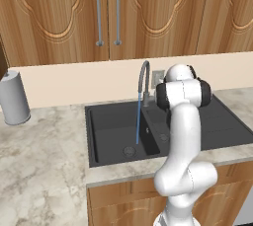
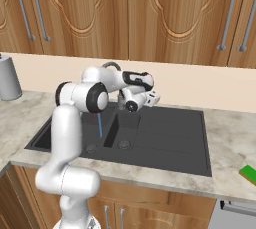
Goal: Soak the sponge with water for a few seconds and then drop it inside the sink.
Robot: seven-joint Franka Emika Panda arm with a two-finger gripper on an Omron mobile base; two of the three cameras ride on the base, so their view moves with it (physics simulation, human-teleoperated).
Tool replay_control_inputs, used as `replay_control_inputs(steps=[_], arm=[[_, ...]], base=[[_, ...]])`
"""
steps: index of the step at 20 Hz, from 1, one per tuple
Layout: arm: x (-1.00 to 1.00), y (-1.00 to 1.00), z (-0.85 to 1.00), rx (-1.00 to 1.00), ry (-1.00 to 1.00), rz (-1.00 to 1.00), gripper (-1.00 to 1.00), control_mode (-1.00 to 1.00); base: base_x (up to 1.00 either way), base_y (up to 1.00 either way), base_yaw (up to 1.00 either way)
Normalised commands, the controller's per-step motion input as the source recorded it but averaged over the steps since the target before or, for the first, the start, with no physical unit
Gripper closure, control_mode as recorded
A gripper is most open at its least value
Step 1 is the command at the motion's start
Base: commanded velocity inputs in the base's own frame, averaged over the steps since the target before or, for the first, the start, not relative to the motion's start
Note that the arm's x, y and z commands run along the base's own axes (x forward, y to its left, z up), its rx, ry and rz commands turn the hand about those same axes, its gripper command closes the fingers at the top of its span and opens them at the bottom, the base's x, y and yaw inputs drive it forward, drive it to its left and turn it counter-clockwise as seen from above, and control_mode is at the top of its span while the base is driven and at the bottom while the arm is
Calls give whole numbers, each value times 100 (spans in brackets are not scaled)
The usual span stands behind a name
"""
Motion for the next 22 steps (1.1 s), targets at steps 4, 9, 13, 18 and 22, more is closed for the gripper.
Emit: replay_control_inputs(steps=[4, 9, 13, 18, 22], arm=[[-39, -24, 33, 10, -4, 0, -100, -100], [-56, -23, 34, 5, -1, 0, -100, -100], [-41, -16, 41, 0, 3, 0, -100, -100], [-34, -12, 34, -3, 11, 0, -100, -100], [-35, -22, 22, -6, 18, 0, -100, -100]], base=[[0, 0, 0], [0, 0, 0], [0, 0, 0], [0, 0, 0], [0, 0, 0]])
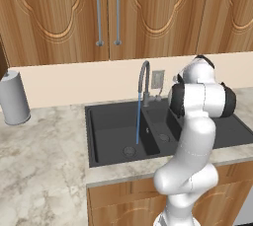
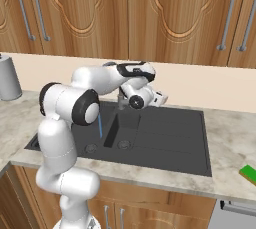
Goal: Soak the sponge with water for a few seconds and then drop it inside the sink.
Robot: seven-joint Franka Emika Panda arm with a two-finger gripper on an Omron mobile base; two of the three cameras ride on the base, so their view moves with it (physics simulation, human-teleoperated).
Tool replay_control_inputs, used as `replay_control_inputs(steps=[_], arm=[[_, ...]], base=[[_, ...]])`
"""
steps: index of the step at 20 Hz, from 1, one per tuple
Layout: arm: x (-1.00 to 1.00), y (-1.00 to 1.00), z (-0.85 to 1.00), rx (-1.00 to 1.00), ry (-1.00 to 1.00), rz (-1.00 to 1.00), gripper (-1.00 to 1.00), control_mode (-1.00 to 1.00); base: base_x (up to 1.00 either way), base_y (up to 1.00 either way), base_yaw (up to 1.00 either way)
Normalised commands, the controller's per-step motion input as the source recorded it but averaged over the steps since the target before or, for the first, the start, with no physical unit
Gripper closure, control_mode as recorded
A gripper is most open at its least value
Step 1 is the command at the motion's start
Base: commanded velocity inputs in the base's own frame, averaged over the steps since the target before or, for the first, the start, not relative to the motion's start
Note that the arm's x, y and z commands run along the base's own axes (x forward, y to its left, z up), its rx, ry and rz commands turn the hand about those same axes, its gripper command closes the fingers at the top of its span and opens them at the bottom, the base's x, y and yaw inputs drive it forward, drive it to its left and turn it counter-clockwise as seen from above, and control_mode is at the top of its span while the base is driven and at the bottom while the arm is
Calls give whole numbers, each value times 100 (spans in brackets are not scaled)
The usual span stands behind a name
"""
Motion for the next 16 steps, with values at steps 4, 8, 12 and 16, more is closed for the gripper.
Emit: replay_control_inputs(steps=[4, 8, 12, 16], arm=[[-23, -26, 11, -11, 27, -3, -100, -100], [-17, -14, 13, -14, 28, -2, -100, -100], [-38, -13, 33, -9, 25, 0, -100, -100], [-42, -18, 42, -5, 23, 0, -100, -100]], base=[[0, 0, 0], [0, 0, 0], [0, 0, 0], [0, 0, 0]])
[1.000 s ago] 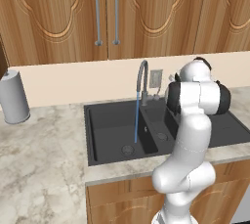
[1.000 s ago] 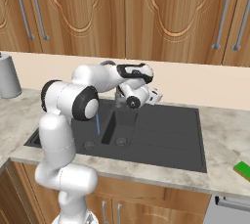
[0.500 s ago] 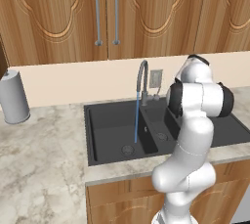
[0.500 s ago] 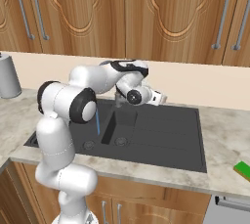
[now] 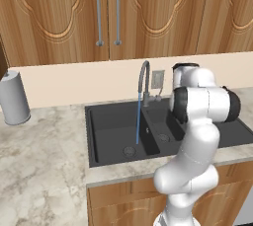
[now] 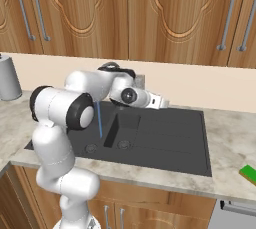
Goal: Soak the sponge with water for a few seconds and then drop it inside the sink.
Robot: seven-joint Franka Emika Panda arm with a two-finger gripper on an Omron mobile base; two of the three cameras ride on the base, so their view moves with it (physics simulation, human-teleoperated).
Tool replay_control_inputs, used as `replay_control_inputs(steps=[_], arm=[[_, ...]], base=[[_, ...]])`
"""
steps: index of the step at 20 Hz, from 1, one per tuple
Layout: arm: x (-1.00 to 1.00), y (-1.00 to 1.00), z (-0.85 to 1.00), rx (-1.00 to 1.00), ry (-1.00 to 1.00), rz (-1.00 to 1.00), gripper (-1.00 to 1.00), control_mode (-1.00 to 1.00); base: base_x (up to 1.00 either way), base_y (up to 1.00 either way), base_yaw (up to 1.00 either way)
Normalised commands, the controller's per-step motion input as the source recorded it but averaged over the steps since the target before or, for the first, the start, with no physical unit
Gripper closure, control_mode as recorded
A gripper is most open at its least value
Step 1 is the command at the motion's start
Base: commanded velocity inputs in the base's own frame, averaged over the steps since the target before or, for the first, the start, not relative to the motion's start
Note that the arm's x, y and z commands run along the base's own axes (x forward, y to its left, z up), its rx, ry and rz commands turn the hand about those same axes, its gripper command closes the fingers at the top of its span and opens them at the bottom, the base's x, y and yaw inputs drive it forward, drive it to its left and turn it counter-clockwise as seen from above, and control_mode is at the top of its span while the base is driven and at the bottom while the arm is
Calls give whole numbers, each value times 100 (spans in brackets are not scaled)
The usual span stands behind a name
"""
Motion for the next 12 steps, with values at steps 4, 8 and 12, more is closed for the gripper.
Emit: replay_control_inputs(steps=[4, 8, 12], arm=[[-41, -13, 57, 0, 10, 0, -100, -100], [-34, -7, 74, 0, 2, 0, -100, -100], [-20, -7, 77, 0, 0, 0, -100, -100]], base=[[0, 0, 0], [0, 0, 0], [0, 0, 0]])
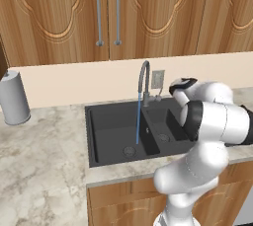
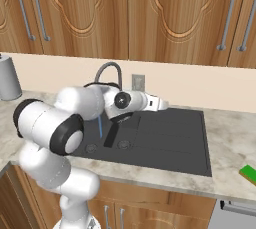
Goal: Soak the sponge with water for a few seconds and then drop it inside the sink.
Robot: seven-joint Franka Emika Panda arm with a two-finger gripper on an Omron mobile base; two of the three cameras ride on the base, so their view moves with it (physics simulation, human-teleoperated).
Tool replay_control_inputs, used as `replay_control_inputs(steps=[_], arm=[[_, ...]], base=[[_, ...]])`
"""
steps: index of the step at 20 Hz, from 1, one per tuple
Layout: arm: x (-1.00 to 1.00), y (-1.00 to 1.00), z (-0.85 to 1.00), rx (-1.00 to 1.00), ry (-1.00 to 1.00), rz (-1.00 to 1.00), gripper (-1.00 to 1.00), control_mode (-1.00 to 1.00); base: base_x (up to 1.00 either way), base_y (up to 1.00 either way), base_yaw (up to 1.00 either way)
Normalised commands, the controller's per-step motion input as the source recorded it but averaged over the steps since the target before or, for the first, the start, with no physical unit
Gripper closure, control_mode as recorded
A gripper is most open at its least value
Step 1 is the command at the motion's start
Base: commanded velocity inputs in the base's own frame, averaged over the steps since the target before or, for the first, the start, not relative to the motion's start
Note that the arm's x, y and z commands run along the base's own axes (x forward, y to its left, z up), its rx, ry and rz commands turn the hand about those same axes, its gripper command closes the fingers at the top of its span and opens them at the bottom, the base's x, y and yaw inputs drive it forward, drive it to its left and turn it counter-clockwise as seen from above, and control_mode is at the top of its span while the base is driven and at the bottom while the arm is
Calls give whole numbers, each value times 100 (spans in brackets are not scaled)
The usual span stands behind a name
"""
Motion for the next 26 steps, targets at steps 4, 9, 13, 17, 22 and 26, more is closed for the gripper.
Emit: replay_control_inputs(steps=[4, 9, 13, 17, 22, 26], arm=[[-24, -10, 74, 0, 0, 0, -100, -100], [-22, -8, 59, 5, -2, 0, -100, -100], [-4, 0, 35, 13, -2, 1, -100, -100], [-18, -2, 69, 2, 7, 1, -100, -100], [-41, -28, 61, 1, 7, 4, -100, -100], [-52, -37, 17, 1, 4, 4, -100, -100]], base=[[0, 0, 0], [0, 0, 0], [0, 0, 0], [0, 0, 0], [0, 0, 0], [0, 0, 0]])
